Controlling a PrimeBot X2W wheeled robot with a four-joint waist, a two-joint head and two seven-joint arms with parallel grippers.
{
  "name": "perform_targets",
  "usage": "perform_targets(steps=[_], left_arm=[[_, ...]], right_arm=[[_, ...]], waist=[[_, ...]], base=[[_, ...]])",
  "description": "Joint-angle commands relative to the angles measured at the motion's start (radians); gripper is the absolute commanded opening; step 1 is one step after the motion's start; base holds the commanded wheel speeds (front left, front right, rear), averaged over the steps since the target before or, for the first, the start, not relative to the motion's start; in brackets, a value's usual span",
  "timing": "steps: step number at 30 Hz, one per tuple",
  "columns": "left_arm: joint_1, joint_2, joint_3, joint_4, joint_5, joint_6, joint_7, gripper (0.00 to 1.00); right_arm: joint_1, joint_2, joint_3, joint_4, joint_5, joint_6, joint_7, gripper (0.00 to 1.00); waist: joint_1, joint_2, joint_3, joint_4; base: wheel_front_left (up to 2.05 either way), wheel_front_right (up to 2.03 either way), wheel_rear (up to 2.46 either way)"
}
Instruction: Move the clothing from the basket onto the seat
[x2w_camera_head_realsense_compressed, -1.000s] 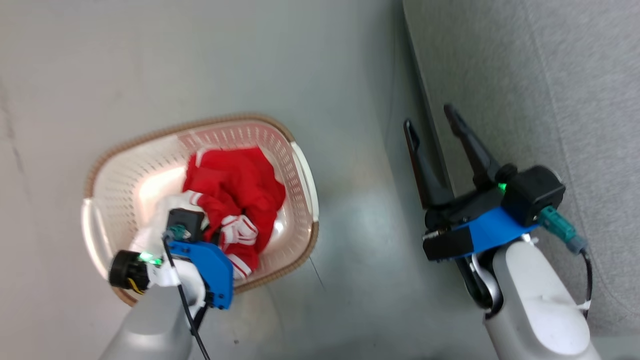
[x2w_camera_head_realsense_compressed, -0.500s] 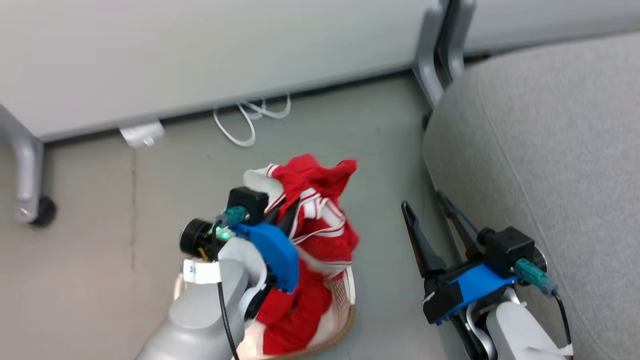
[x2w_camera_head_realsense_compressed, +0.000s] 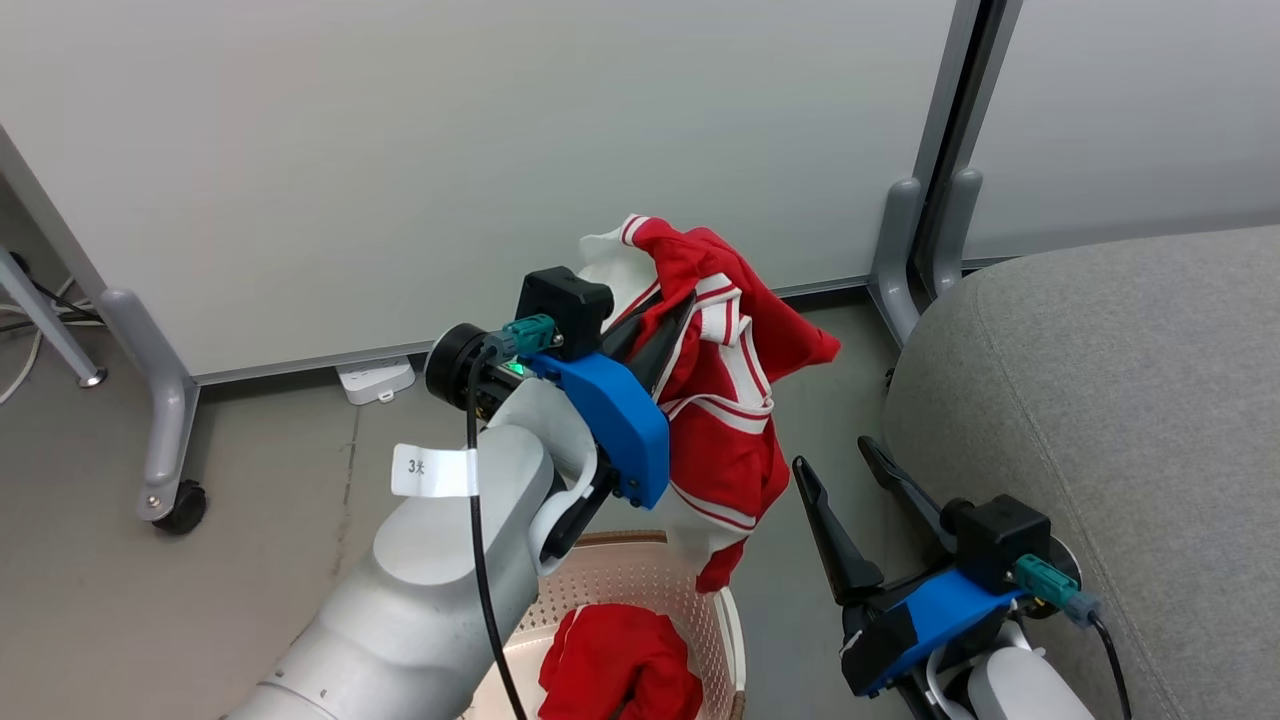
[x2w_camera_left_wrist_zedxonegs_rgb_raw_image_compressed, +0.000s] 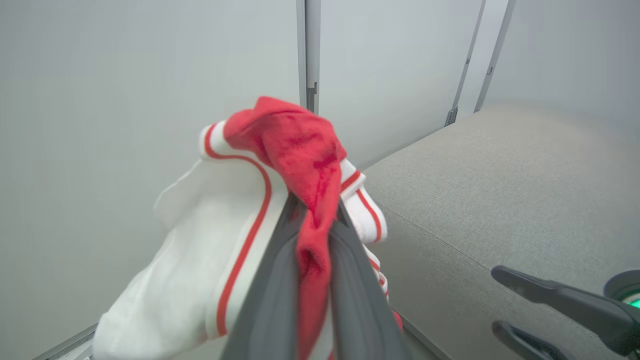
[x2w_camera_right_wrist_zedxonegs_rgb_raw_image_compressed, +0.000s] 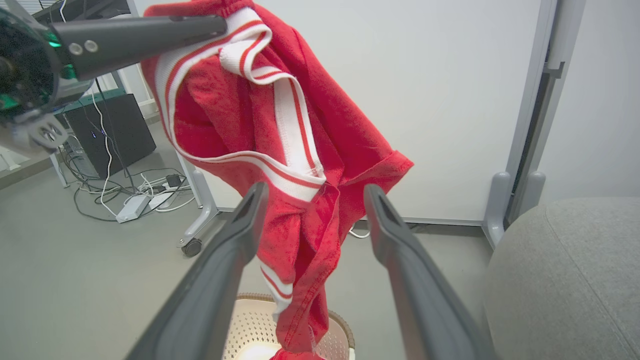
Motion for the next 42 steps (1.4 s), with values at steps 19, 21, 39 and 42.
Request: perform_targets(steps=[19, 21, 39, 42], left_arm=[[-0.007, -0.004, -0.047, 0.005, -0.041, 0.0, -0.005, 0.0], [-0.012, -0.005, -0.055, 0.001, -0.045, 0.0, -0.007, 0.0], [-0.025, -0.006, -0.121, -0.051, -0.104, 0.013, -0.003, 0.0], [-0.028, -0.006, -0.134, -0.058, -0.116, 0.016, -0.005, 0.0]], right_arm=[[-0.146, -0.004, 0.188, 0.058, -0.036, 0.0, 0.092, 1.0], [-0.21, -0.003, 0.239, 0.129, -0.018, 0.0, 0.099, 1.0], [-0.483, -0.003, 0.423, 0.44, 0.247, 0.0, 0.051, 1.0], [-0.506, -0.003, 0.449, 0.485, 0.284, 0.0, 0.033, 0.2]], waist=[[0.0003, -0.0001, 0.0, -0.021], [0.0003, -0.0001, 0.0, -0.019], [0.0003, -0.0001, 0.002, 0.017], [0.0003, -0.0001, 0.001, 0.023]], base=[[0.0, 0.0, 0.0], [0.0, 0.0, 0.0], [0.0, 0.0, 0.0], [0.0, 0.0, 0.0]])
